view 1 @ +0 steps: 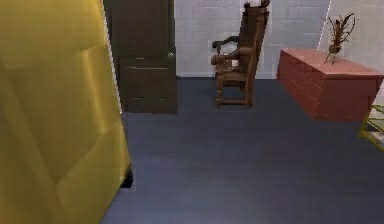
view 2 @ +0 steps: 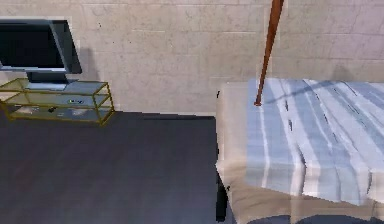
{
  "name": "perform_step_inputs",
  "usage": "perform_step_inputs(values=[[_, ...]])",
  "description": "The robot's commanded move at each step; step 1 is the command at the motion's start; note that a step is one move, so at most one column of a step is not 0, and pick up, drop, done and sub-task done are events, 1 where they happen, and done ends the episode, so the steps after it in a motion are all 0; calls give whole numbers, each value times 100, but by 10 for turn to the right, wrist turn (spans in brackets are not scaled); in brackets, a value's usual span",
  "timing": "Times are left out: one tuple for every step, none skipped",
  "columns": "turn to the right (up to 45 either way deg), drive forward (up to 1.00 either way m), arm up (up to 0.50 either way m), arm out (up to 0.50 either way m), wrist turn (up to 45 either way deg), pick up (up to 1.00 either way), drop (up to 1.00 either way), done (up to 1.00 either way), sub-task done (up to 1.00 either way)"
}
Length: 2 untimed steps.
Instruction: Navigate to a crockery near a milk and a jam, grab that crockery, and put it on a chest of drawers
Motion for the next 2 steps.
perform_step_inputs(values=[[0,10,0,0,0,0,0,0,0],[0,100,0,0,0,0,0,0,0]])
